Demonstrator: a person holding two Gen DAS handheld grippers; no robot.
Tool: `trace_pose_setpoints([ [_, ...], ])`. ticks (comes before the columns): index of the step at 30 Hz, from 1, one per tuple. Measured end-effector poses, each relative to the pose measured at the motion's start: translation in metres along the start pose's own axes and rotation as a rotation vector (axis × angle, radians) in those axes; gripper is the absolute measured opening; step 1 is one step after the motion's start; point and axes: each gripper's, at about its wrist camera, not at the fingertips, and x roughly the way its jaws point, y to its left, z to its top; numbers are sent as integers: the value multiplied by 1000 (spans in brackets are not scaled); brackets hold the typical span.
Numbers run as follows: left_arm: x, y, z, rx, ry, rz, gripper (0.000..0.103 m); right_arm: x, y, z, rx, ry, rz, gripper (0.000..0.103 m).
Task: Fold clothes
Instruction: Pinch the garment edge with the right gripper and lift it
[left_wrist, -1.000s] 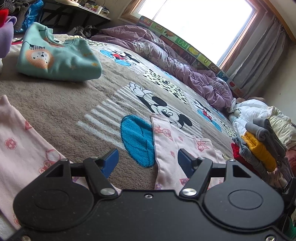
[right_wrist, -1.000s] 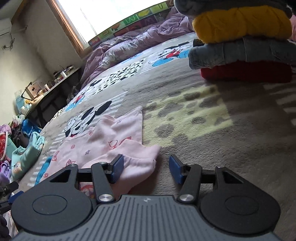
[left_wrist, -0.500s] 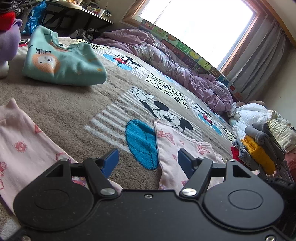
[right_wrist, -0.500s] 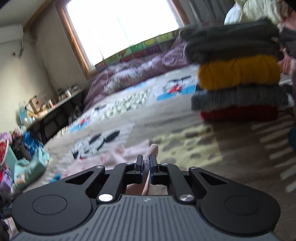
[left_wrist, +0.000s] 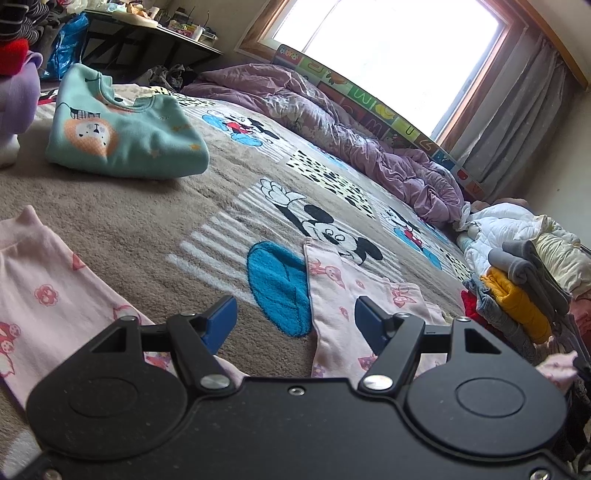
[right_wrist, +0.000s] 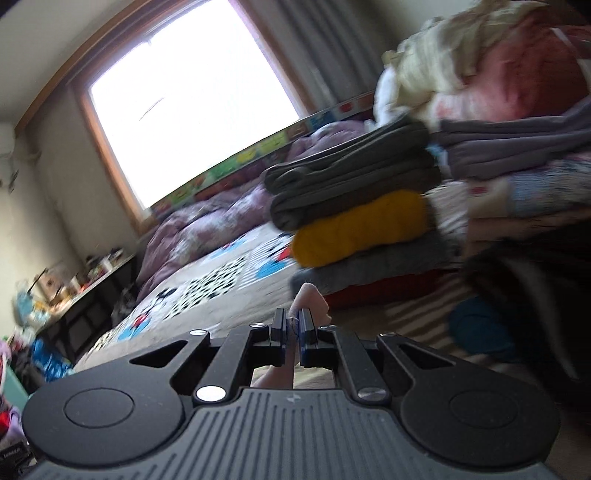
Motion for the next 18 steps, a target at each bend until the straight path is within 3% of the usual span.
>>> trace_pose_setpoints([
  [6,1,-8,-4,26,5,-4,70,-29,-42,-8,79,-54,-84,8],
  [11,1,-12,-7,45,9,-2,70,-38,-68,-23,115,-46,-120,8],
  [18,0,-12,-9,68,12,8,70,-25,-80,-33,93,-9,-108,8],
])
